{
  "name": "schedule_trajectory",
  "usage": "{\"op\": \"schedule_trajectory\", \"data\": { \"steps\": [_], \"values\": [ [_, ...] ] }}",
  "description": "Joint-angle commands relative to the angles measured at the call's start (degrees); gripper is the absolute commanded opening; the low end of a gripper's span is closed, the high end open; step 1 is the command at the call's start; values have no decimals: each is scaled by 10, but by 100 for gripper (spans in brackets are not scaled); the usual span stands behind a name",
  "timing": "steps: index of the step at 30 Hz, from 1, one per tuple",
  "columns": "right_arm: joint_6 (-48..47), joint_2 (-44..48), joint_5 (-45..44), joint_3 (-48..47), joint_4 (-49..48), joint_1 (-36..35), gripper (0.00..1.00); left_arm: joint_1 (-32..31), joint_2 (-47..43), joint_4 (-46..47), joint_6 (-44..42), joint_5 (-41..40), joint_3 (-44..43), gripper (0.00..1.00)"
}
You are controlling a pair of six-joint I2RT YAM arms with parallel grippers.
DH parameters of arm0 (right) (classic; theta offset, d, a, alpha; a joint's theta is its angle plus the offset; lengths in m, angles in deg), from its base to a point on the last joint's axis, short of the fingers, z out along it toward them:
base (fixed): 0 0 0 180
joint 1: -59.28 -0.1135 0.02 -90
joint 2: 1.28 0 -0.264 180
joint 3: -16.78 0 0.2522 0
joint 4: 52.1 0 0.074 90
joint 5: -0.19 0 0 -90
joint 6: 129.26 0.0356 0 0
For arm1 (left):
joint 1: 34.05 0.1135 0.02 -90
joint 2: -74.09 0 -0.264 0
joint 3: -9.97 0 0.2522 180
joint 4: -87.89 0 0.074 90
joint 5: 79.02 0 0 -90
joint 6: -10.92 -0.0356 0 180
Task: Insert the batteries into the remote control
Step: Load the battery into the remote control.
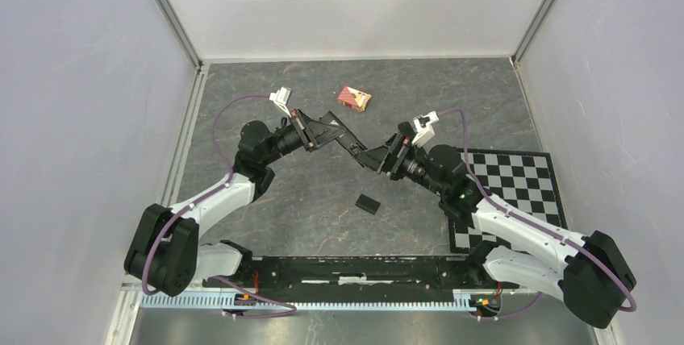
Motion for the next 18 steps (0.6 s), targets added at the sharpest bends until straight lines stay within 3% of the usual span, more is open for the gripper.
{"op": "schedule_trajectory", "data": {
  "steps": [1, 12, 18],
  "values": [
    [88, -2, 13, -3, -140, 0, 98, -12, 12, 60, 0, -20, -13, 2],
    [127, -51, 31, -25, -154, 0, 98, -23, 21, 93, 11, -27, -4, 2],
    [159, -71, 40, -17, -214, 0, 79, -24, 13, 93, 3, -29, 4, 2]
  ]
}}
